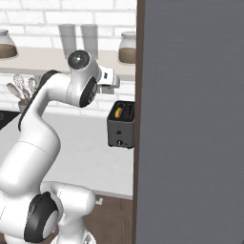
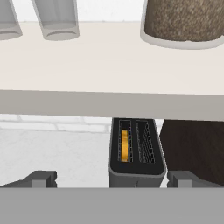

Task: Start the toaster. Once the lever pops up, take the bread to the plate on the dining counter.

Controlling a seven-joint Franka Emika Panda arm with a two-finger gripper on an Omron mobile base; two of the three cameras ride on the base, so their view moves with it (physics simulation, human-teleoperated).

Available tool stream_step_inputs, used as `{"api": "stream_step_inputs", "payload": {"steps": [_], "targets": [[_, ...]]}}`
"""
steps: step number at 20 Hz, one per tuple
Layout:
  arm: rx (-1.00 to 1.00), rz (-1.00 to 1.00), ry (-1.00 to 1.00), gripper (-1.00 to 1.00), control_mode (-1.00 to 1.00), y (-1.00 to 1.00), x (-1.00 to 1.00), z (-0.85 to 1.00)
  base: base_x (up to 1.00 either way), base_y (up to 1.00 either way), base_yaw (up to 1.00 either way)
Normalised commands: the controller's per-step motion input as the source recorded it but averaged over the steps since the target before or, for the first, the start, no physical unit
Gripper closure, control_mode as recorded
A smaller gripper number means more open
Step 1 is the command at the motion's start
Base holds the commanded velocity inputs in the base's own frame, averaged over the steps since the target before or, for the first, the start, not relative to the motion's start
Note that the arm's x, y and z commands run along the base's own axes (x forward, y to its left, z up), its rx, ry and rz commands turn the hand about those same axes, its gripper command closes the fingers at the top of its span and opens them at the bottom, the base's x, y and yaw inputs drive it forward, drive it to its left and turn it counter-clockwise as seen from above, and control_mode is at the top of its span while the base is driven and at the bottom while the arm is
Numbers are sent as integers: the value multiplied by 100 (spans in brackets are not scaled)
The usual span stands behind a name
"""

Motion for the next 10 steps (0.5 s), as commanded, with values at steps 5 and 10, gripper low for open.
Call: {"api": "stream_step_inputs", "payload": {"steps": [5,10], "targets": [[0,0,0,-100,-100,0,0,0,0,0,0],[0,0,0,-100,-100,0,0,0,0,0,0]]}}
